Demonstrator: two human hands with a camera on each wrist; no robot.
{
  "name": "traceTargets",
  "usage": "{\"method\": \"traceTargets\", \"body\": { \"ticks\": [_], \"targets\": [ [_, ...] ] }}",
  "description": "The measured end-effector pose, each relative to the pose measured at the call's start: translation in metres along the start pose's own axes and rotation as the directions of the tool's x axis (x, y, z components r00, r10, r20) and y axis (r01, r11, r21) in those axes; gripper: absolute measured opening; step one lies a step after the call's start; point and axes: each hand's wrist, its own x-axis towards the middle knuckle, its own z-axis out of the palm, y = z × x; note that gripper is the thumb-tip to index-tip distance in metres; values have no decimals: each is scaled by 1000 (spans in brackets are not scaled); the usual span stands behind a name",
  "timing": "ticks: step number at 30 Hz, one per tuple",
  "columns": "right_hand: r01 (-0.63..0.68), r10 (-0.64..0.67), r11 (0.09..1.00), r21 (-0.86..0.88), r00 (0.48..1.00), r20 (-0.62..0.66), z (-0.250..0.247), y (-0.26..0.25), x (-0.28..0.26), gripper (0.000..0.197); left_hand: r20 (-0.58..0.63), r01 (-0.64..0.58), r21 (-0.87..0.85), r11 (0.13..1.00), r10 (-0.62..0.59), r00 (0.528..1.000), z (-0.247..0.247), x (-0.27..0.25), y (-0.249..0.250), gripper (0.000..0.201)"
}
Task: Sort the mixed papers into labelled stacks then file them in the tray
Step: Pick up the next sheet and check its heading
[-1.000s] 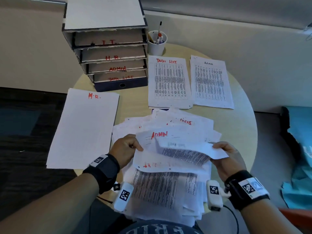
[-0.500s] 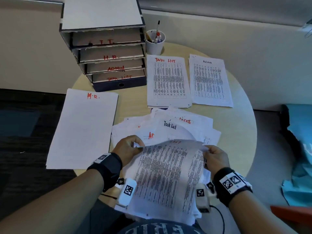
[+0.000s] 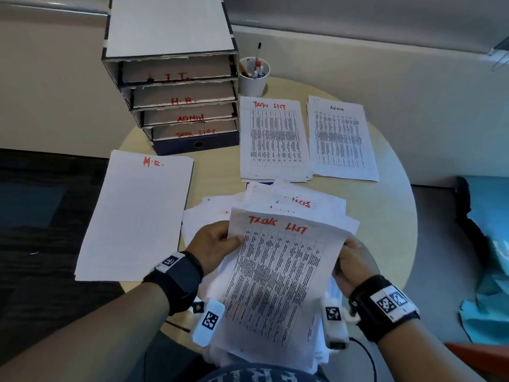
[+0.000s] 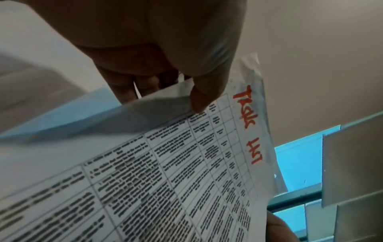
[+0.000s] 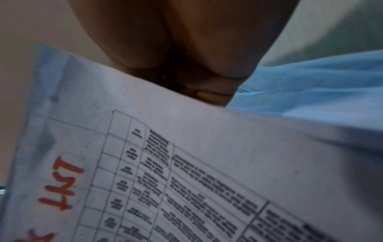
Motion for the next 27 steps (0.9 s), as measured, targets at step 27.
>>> {"method": "traceTargets", "body": {
  "ticks": [27],
  "targets": [
    [-18, -23, 901, -434, 996, -89, 12, 25, -3, 17, -341, 91, -531, 843, -311, 887, -1, 56, 16, 10]
  ]
}}
